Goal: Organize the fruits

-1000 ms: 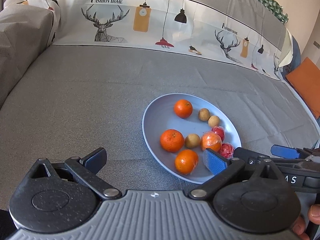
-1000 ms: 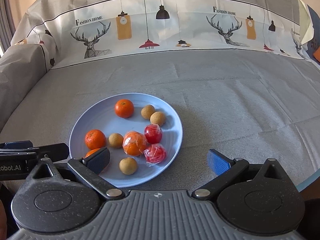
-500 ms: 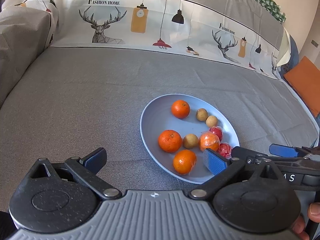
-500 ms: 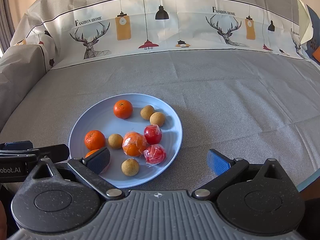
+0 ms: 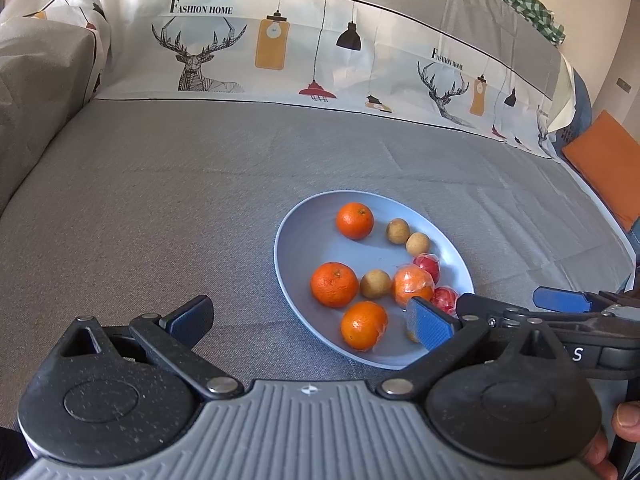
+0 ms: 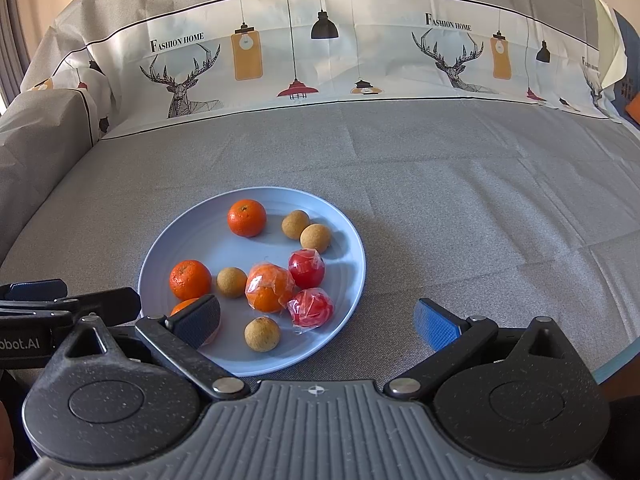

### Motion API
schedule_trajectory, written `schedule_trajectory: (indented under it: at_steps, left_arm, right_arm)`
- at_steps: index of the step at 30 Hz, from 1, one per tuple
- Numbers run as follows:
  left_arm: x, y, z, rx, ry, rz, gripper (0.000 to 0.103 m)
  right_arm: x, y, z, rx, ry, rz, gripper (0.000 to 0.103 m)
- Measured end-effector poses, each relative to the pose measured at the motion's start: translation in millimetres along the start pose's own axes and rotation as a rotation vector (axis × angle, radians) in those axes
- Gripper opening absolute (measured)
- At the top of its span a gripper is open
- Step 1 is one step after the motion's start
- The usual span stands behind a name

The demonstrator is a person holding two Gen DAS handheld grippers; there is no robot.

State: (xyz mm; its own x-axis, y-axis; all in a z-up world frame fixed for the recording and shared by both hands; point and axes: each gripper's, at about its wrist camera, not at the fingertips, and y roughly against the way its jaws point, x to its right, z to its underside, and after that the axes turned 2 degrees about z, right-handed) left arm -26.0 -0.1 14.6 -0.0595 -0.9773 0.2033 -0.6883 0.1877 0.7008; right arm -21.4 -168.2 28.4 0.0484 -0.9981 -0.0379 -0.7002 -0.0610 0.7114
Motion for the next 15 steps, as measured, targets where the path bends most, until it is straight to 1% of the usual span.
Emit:
schedule_trajectory:
  at_steps: [15]
  left_arm:
    - [2.3,2.1,0.4,0.013,-0.012,0.011,0.102]
  right_arm:
    - [0.1,0.2,-0.5,0.001,-0.001,0.000,0.102]
